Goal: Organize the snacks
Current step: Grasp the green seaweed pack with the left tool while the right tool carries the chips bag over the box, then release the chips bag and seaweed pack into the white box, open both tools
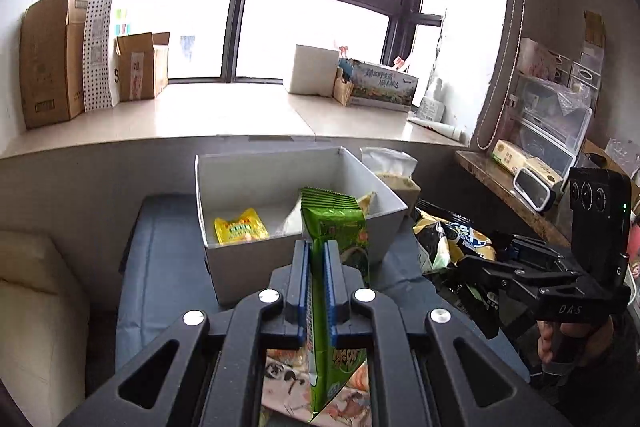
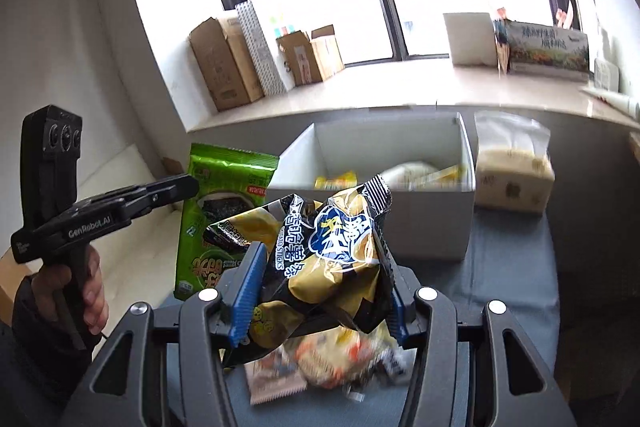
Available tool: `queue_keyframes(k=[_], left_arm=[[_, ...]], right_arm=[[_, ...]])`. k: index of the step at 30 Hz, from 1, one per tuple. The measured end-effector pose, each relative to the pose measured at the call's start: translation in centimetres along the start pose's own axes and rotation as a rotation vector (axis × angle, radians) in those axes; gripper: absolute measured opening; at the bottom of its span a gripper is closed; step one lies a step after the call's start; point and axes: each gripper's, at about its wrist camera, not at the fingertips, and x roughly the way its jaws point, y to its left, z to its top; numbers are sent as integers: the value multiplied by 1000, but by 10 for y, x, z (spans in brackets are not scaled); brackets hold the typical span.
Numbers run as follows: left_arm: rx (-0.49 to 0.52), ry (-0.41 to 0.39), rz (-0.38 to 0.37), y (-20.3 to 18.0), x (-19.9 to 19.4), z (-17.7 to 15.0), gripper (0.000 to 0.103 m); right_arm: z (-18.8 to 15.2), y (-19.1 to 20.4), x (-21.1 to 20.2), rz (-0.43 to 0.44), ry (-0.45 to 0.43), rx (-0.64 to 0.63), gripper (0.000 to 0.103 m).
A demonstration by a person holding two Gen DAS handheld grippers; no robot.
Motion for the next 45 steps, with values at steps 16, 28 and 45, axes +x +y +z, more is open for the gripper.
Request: queue_keyframes(k=[16, 28, 45], left_arm=[[38, 39, 163, 42, 131, 110, 9], [-55, 48, 186, 54, 136, 98, 102], [-11, 65, 193, 31, 102, 80, 103]], right_arm=[[113, -75, 139, -182, 111, 62, 58], [102, -102, 136, -245, 116, 128, 103], [92, -70, 80, -229, 44, 59, 103]])
